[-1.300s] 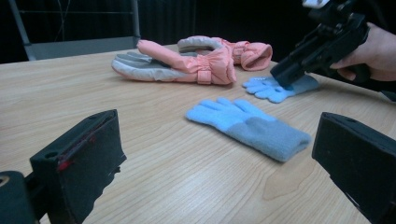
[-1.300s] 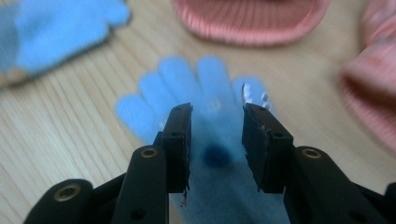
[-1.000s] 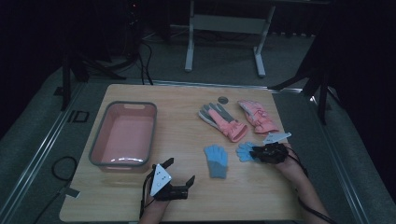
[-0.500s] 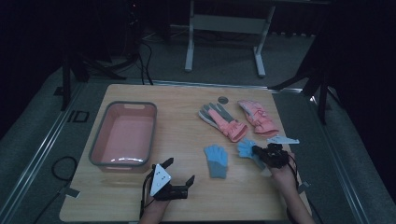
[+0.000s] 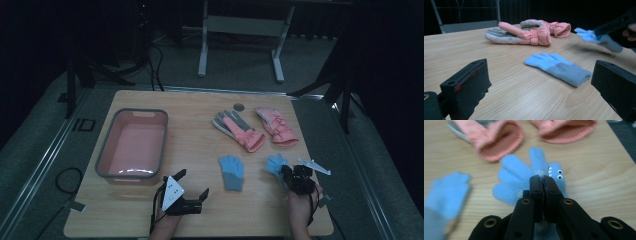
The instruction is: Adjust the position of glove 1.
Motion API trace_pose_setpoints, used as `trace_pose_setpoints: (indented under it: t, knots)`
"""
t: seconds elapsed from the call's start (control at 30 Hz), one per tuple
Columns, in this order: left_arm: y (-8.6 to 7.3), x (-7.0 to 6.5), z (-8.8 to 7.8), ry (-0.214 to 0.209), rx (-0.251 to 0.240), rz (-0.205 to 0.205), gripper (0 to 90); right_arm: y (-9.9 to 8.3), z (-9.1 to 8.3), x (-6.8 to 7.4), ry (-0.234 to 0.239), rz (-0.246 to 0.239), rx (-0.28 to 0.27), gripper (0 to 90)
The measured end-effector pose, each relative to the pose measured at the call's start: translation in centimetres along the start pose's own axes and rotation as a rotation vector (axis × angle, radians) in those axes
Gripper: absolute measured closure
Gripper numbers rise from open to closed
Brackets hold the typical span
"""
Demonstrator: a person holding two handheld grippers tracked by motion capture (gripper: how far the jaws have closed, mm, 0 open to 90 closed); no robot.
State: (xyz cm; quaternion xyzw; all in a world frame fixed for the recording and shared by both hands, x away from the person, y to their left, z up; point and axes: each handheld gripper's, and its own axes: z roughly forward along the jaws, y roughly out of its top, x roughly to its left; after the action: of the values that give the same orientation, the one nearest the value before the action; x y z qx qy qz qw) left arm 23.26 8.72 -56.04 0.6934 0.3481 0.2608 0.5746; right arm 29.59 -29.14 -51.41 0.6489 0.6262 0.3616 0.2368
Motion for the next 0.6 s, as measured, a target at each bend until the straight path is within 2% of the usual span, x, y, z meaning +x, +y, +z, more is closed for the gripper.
trace_pose_setpoints:
  t: [0.07,0.23,0.3,0.43,0.47,0.5,0.53,0.6]
  knots:
    - [0.0,0.0,0.0,-0.002,0.001,0.0,1.9,-0.5,0.8,-0.2,-0.027,0.005,0.012,87.0]
    - [0.0,0.0,0.0,-0.004,0.003,0.001,1.9,-1.4,3.0,-0.7,-0.046,-0.005,0.062,86.4]
    - [0.0,0.0,0.1,-0.005,0.004,0.0,1.9,-1.7,3.4,-1.0,-0.025,0.008,0.064,85.5]
    - [0.0,0.0,0.1,-0.005,0.005,-0.001,1.9,-1.4,3.5,-1.0,-0.017,-0.023,0.082,82.9]
    - [0.0,0.0,0.0,-0.004,0.005,-0.001,1.9,-1.2,3.5,-1.1,-0.008,-0.027,0.089,79.0]
    - [0.0,0.0,0.1,-0.004,0.004,-0.002,1.9,-0.7,3.1,-1.4,0.018,-0.067,0.103,70.4]
    - [0.0,0.0,0.0,-0.004,0.004,0.0,1.9,-0.4,2.9,-1.7,0.045,-0.083,0.1,66.7]
    - [0.0,0.0,0.1,-0.004,0.004,-0.001,1.9,0.3,2.4,-2.3,0.089,-0.116,0.094,65.0]
